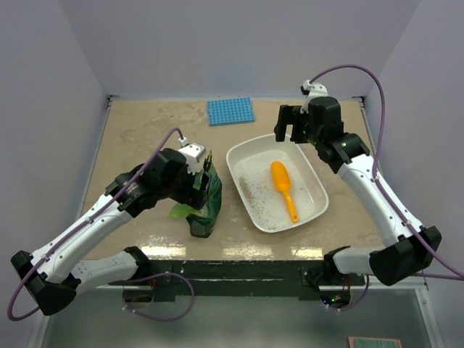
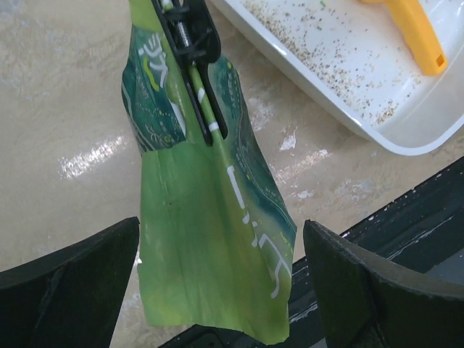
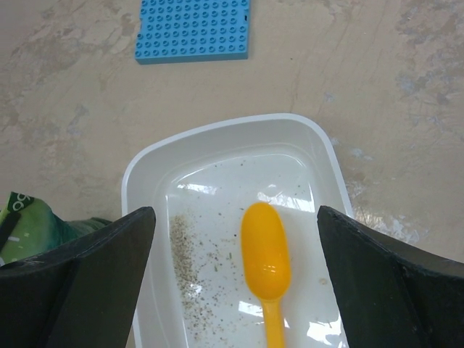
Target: Fill the litter box with clean litter
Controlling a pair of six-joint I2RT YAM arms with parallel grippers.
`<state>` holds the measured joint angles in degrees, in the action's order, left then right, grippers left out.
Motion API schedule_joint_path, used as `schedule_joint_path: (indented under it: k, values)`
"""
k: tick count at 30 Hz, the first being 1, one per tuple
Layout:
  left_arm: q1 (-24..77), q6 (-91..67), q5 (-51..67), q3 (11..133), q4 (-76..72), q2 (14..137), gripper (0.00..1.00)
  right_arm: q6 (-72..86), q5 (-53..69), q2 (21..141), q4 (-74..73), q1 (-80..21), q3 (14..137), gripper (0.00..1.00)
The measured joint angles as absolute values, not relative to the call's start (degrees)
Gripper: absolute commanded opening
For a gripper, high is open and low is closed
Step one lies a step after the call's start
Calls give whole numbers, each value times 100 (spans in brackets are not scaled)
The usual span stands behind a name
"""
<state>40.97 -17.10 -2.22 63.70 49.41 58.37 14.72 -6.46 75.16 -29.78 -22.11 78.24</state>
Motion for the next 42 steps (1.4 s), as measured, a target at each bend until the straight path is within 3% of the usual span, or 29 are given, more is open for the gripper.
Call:
schedule_joint_path:
  k: [6, 9, 10, 15, 16, 18, 19, 31, 42]
  values:
    - [4418, -2115, -650, 6051, 5118, 5874, 97, 1472, -598, 7516, -2976, -2213, 7738, 98]
    - [4453, -2200, -742, 5833, 5092, 5874, 86, 1470, -598, 7516, -2993, -2213, 7708, 98]
    - [4462, -2215, -762, 5784, 5081, 5876, 75, 1470, -593, 7516, -2993, -2213, 7708, 99]
    - [4484, -2305, -792, 5623, 4858, 5935, 40, 1470, -519, 7516, -3000, -2213, 7708, 98]
    - [4510, -2305, -797, 5616, 4797, 5966, 21, 1470, -508, 7516, -3002, -2213, 7708, 98]
    - [4552, -2318, -823, 5612, 4709, 6001, 3, 1470, -495, 7511, -3002, -2213, 7699, 98]
    - [4567, -2327, -843, 5612, 4698, 6012, 0, 1470, -493, 7505, -3000, -2213, 7684, 99]
    - [5041, -1564, -1293, 6154, 4917, 6683, 0, 1483, -493, 7450, -3009, -2213, 7507, 98]
    - [5013, 1258, -812, 6217, 4613, 6698, 0, 1494, -150, 7393, -3339, -2213, 7725, 98]
